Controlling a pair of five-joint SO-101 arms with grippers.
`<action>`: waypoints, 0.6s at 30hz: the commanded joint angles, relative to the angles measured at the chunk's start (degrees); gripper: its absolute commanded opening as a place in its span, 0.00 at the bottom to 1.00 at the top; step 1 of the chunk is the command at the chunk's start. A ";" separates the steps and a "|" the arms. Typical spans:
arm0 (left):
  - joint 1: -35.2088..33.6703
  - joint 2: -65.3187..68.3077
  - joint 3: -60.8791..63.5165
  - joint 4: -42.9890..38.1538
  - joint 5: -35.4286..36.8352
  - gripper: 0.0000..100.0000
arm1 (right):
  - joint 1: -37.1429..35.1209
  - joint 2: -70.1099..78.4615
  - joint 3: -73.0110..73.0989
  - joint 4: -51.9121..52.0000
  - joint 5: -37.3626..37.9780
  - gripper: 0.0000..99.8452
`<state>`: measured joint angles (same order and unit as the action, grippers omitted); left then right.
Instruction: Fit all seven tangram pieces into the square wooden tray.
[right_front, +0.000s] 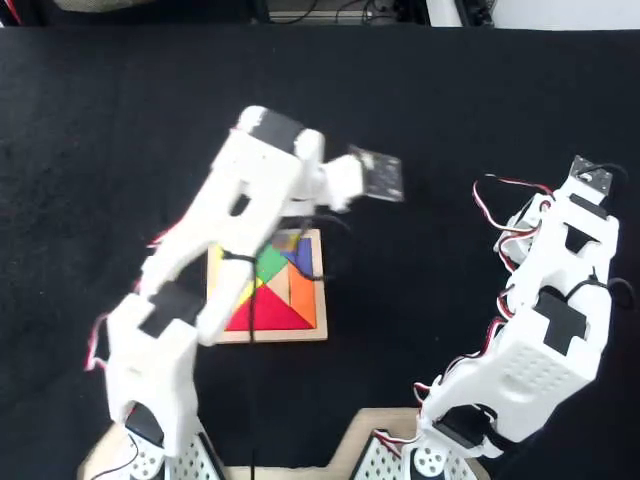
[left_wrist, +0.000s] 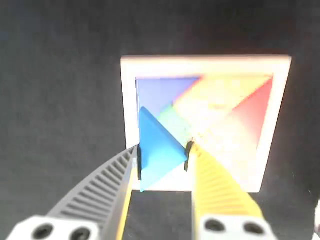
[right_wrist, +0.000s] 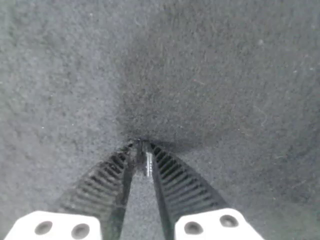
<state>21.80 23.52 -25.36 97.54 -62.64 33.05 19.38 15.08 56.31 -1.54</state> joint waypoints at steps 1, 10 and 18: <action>-7.43 -4.31 5.67 -2.37 -0.70 0.13 | -0.44 -0.40 -2.42 0.53 -0.18 0.01; -10.07 -10.99 20.70 -7.91 -0.44 0.13 | -0.44 -0.31 -2.42 0.44 -0.18 0.01; -11.21 -37.01 49.98 -29.19 -0.53 0.14 | -0.44 -0.22 -2.51 0.35 -0.18 0.01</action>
<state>11.96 -0.57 11.03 80.84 -62.81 33.05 19.38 15.08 56.31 -1.54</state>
